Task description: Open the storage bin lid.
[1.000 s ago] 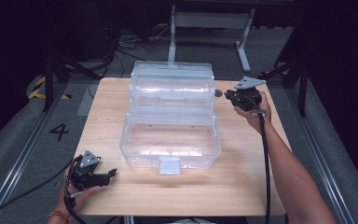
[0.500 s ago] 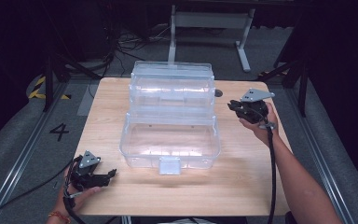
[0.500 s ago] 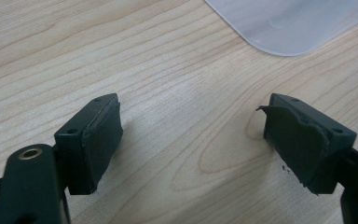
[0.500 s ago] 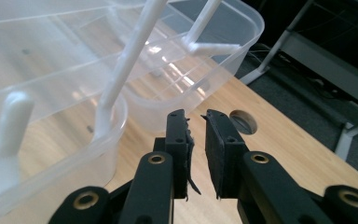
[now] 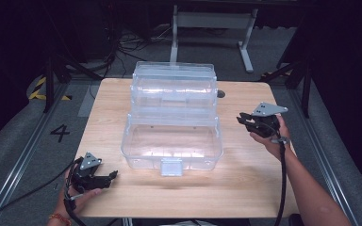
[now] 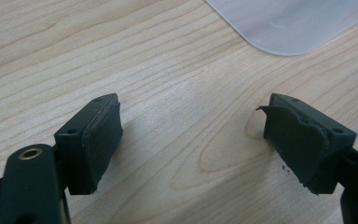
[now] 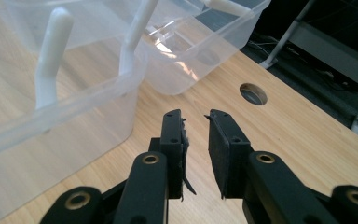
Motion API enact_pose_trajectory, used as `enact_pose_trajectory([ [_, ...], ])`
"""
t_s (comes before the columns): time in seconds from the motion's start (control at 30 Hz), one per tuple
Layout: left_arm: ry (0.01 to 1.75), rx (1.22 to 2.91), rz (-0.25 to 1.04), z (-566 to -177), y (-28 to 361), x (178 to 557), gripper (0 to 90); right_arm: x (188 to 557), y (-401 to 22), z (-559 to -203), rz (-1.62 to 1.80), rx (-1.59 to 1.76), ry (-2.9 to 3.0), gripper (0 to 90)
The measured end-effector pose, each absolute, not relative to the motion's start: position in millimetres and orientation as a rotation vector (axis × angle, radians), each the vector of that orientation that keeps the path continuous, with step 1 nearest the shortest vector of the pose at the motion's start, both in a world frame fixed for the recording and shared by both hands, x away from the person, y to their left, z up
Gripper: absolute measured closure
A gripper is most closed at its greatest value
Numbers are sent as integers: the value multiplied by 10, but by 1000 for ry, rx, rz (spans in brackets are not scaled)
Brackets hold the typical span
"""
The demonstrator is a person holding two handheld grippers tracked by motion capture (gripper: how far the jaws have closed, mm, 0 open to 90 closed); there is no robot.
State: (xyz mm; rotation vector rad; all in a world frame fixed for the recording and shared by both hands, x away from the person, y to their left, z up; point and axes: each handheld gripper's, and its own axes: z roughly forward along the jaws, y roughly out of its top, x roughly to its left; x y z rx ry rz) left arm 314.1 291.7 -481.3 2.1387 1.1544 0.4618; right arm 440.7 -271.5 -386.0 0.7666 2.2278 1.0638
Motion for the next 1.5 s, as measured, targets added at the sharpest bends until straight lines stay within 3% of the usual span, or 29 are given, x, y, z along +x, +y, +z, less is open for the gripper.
enact_pose_trajectory([
  [1.5,1157,2132,461,-4817,2909,3161,188,3455,-3494,-4605,1038,822,2279,667],
])
